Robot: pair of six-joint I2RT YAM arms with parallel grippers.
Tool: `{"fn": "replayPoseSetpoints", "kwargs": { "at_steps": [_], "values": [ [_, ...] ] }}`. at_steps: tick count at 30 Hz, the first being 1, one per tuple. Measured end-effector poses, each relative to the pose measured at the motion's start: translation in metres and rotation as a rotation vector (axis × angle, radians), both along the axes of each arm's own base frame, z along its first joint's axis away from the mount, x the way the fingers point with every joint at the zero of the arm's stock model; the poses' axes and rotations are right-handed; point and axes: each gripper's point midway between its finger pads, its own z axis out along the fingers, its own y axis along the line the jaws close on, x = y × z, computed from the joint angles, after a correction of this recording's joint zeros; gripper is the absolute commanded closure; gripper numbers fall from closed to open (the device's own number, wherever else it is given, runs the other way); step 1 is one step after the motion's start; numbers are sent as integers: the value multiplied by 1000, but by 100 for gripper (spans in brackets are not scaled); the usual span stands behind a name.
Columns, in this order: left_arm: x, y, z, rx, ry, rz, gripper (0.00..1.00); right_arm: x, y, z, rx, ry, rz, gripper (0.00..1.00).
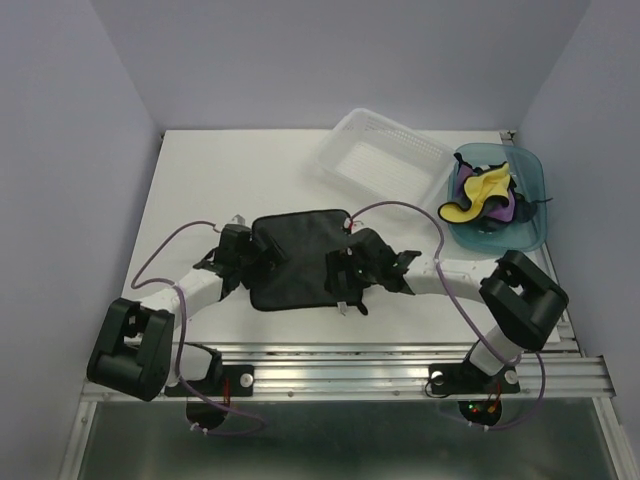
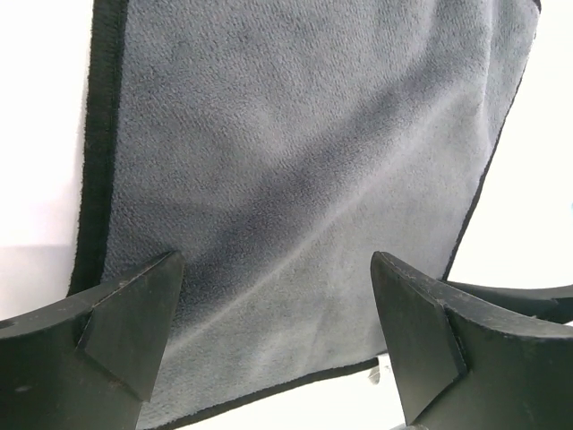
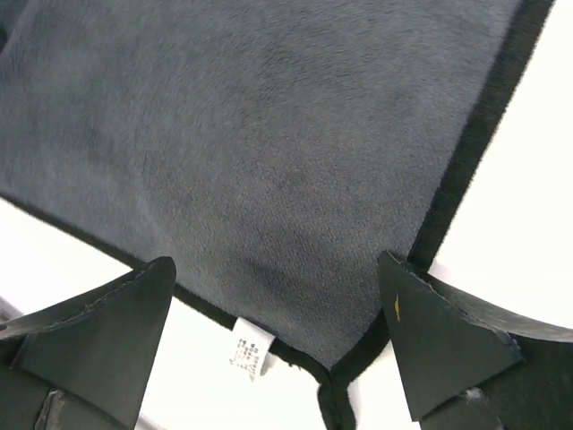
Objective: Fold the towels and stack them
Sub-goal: Fold the towel
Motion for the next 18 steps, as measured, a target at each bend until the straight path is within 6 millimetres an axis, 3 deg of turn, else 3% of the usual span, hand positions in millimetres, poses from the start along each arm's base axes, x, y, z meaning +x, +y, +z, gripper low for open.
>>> {"fn": "replayPoseSetpoints", "kwargs": {
  "at_steps": [6,11,14,18],
  "values": [
    [-28,-16,1,-17,18,-46,1,-38,-17,5,7,40,3,0],
    [-41,-3,6,50,41,-14,1,-40,-25,22,6,9,-10,0],
    [-26,4,29,105,-9,13,1,-29,-27,38,-17,-36,-37,0],
    [15,18,68,177,-96,75,1,-9,-23,66,-23,-107,-71,0]
  ]
}}
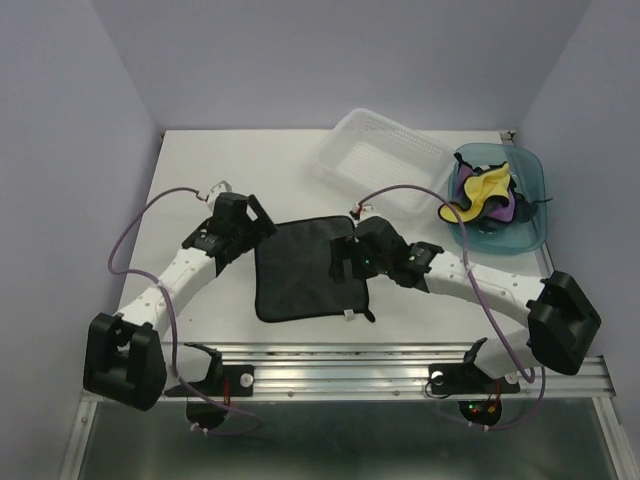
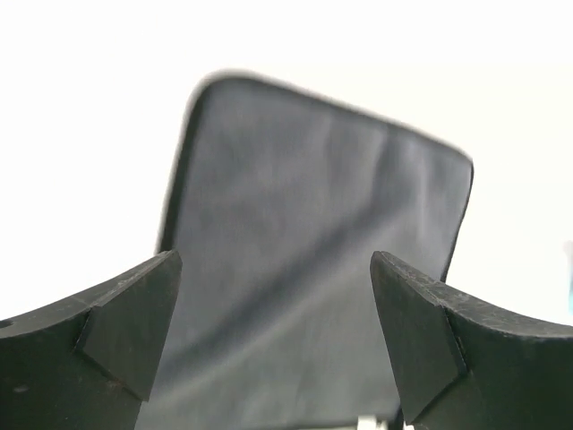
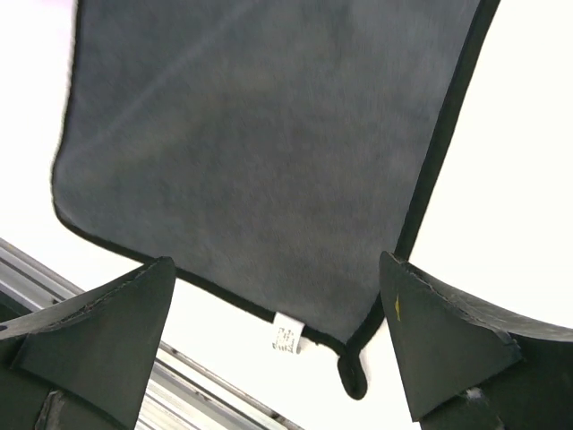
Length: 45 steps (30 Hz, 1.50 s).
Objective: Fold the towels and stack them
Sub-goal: Fold the towel
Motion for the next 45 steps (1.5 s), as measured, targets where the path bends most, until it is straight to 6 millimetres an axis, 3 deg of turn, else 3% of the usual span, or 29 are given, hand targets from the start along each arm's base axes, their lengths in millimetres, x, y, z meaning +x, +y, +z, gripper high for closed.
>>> {"fn": "replayPoseSetpoints", "kwargs": {
  "at_steps": [2,5,8,11,18,22,24,31,36,40,41,45],
  "values": [
    [31,16,17,39,-30,55,1,10,3,14,6,-31,-8,0],
    [64,37,19,84,-24,93,1,20,5,25,14,-53,-14,0],
    [88,57,-1,142,37,99,1,27,2,21,-3,-45,-23,0],
    [100,56,-19,182,85,53,1,31,-9,8,-38,-10,-43,0],
    [95,53,-55,241,185,-47,5,39,-22,1,-50,14,-62,0],
    [95,57,-74,273,238,-56,17,36,-24,-4,-55,26,-50,0],
    [94,59,-82,293,260,-68,18,35,-25,-5,-57,31,-46,0],
    [94,57,-82,310,255,-103,28,37,-26,-5,-52,34,-47,0],
    [93,52,-83,325,253,-128,29,38,-27,-7,-51,41,-50,0],
    [89,42,-84,351,253,-157,36,40,-29,-8,-49,45,-56,0],
    [89,42,-85,367,255,-160,42,41,-30,-8,-48,45,-57,0],
    [89,42,-87,396,260,-161,45,42,-31,-8,-46,47,-63,0]
  ]
}}
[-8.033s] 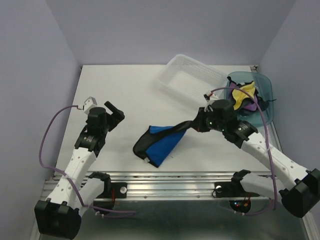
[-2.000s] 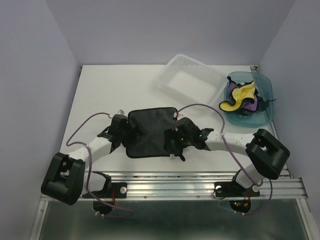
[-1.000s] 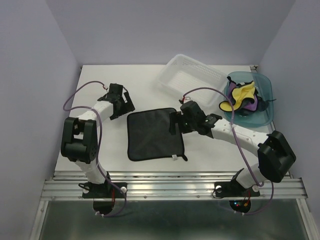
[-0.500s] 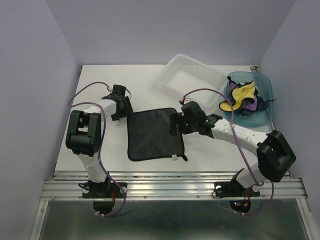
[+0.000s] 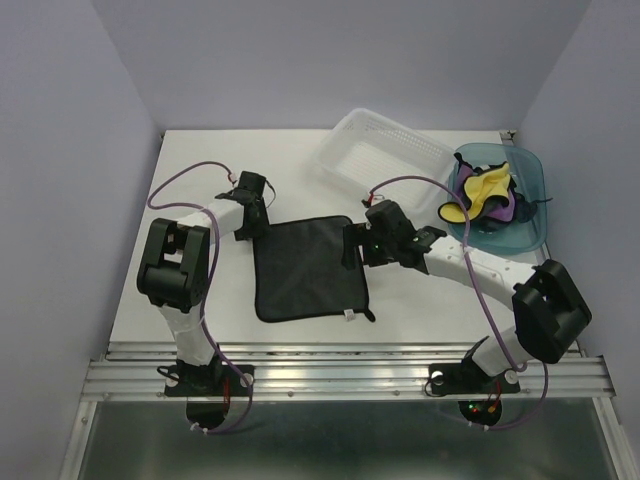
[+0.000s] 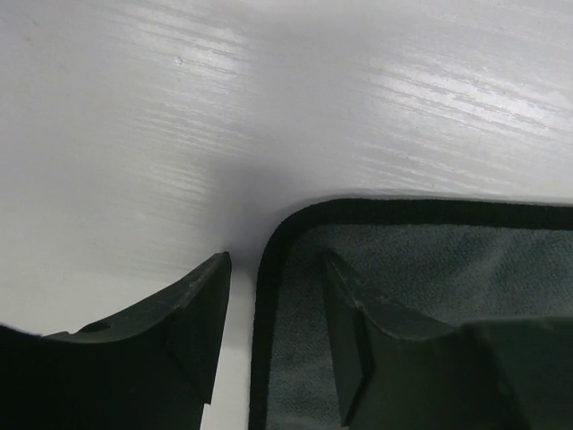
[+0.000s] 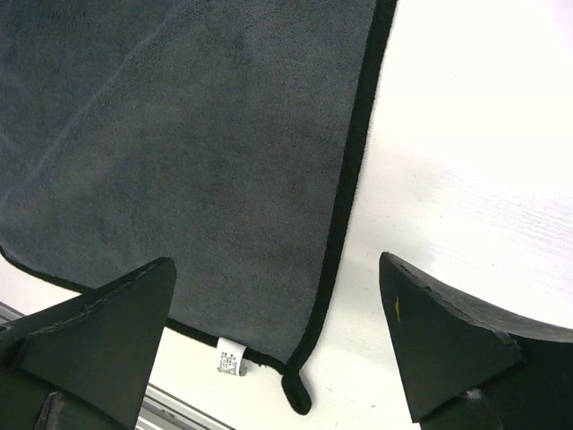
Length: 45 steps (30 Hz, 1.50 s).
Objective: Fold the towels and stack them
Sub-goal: Fold the towel
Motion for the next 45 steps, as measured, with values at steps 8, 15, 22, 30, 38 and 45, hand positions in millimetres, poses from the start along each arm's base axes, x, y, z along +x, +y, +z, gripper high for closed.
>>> {"fn": "replayPoseSetpoints", "kwargs": {
  "at_steps": [8,15,22,30,38,45],
  "values": [
    [0,1,-1,7,1,6,68,1,-1,-1,0,3,-4,0],
    [2,-3,0,-9,-1,-11,94,2,0,-7,-12,8,7,0],
    [2,-4,0,-12,-1,-20,100,15,6,-6,-44,-22,47,0],
    [3,-5,0,-15,-3,-28,100,72,45,33,-81,-184,174,0],
    [4,-4,0,-14,-6,-26,100,118,72,29,-149,-232,227,1],
    [4,-3,0,-9,-8,-19,100,142,64,-11,-283,-186,166,4]
  ]
}}
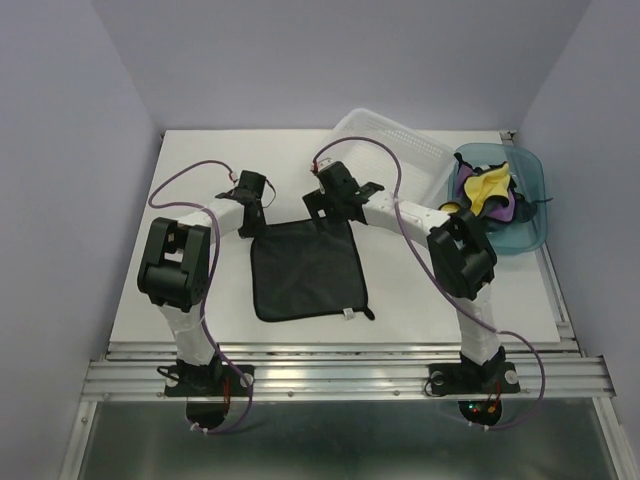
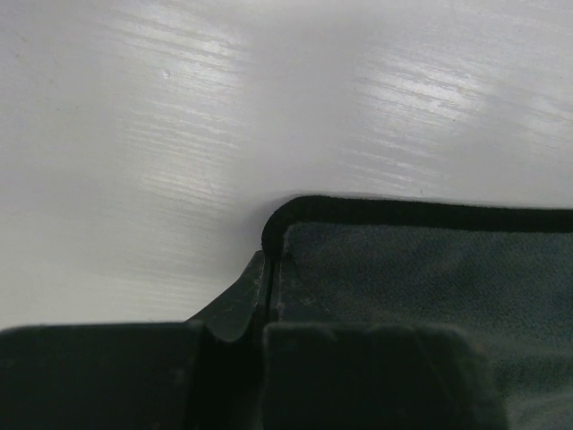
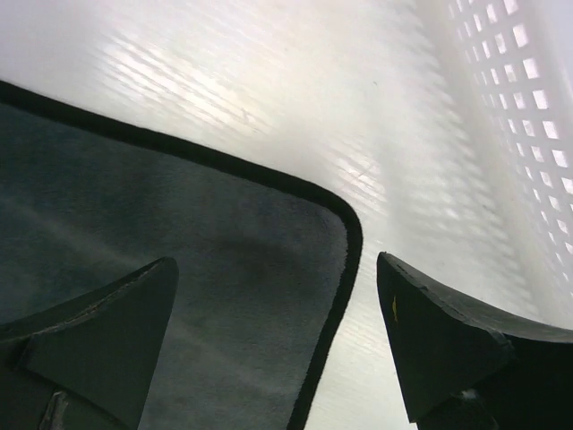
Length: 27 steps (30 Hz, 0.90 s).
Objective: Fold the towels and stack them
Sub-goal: Fold the towel
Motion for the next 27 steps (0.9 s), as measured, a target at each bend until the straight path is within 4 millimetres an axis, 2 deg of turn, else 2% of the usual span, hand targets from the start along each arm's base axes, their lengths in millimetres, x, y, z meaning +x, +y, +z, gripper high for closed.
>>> {"fn": "replayPoseSetpoints", "kwargs": {
  "at_steps": [3,4,9,10,12,13,17,27],
  "values": [
    [0,1,0,6,-2,4,100,3,-8,-13,-55,4,-21,5],
    [0,1,0,6,-2,5,100,4,-12,-17,-72,7,-28,11],
    [0,1,0,6,-2,7,100,12,-19,-21,-91,4,-58,21],
    [0,1,0,6,-3,8,100,14,-20,-22,-88,5,-66,28],
    [0,1,0,5,-2,9,100,17,-25,-24,-82,11,-86,34],
    [0,1,0,5,-2,10,100,19,-27,-25,-80,14,-95,40],
    [0,1,0,6,-3,11,100,24,-34,-30,-74,26,-117,51],
    [0,2,0,7,-3,12,100,27,-38,-36,-65,39,-123,54]
  ]
}}
